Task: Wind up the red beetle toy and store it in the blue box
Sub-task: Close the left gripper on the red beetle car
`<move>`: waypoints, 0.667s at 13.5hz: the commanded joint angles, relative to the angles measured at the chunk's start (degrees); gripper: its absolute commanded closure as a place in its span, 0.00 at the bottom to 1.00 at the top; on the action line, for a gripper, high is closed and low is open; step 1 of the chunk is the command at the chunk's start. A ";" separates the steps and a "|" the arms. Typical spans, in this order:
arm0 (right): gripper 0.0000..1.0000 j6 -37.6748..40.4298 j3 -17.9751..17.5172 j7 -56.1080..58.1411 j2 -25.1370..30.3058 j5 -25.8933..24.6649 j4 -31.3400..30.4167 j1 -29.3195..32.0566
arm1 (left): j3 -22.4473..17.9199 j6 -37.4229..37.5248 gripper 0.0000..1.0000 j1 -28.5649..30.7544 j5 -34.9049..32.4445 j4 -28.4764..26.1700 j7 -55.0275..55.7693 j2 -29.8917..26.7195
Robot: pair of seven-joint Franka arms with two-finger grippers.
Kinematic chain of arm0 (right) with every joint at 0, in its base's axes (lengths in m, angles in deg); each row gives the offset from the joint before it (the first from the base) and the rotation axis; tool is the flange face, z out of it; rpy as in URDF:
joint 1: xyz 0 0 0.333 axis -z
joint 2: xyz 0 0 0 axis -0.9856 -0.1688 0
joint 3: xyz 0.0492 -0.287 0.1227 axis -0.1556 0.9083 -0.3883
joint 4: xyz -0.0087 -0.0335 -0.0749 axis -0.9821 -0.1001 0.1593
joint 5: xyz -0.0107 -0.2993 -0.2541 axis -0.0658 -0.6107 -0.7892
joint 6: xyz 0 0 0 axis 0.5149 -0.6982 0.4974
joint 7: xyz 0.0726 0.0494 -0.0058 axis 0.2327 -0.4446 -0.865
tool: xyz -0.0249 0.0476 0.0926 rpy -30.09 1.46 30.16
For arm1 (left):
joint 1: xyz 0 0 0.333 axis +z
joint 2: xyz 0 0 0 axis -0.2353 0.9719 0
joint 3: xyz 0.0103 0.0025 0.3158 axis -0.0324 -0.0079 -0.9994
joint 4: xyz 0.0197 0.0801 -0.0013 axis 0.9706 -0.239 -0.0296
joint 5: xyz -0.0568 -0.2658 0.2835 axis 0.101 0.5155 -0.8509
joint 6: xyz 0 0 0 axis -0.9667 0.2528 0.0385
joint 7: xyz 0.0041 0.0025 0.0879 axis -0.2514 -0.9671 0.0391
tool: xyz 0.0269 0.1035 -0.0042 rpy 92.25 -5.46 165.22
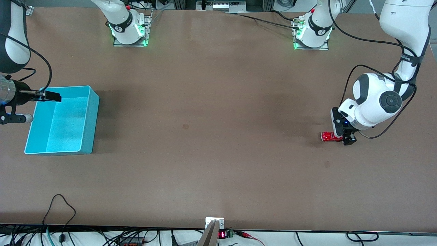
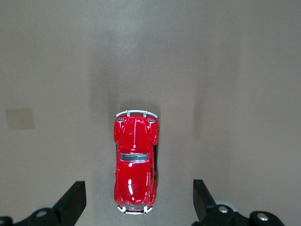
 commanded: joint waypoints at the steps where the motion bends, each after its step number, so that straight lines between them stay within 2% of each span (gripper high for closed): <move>1: 0.00 0.79 -0.39 0.51 -0.15 0.35 0.55 0.70 | 0.31 -5.36 0.00 0.79 -0.84 -1.95 -2.55 0.83; 7: 0.00 0.88 -0.39 0.51 -0.15 0.35 0.55 0.79 | 0.30 -6.08 0.01 0.79 -0.76 -2.66 -2.56 1.80; 9: 0.00 0.96 -0.39 0.51 -0.15 0.35 0.46 0.79 | 0.30 -6.17 0.06 1.14 -0.67 -2.66 -2.56 2.41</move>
